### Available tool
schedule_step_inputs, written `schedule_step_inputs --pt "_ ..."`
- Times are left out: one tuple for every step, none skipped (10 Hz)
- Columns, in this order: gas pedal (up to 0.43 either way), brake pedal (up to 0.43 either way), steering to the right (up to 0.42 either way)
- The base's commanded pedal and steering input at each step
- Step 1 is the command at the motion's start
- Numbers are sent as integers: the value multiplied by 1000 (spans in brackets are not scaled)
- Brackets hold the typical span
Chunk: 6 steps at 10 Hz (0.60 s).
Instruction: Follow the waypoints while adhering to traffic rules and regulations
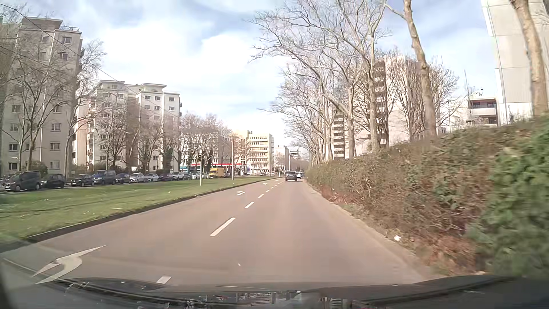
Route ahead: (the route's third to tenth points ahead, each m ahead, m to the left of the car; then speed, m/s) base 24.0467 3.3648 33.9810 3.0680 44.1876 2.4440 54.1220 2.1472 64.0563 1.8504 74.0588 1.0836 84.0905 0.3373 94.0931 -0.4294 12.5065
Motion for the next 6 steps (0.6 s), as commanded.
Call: schedule_step_inputs --pt "79 0 4" --pt "79 0 4" --pt "79 0 4" --pt "79 0 4" --pt "79 0 4" --pt "79 0 4"
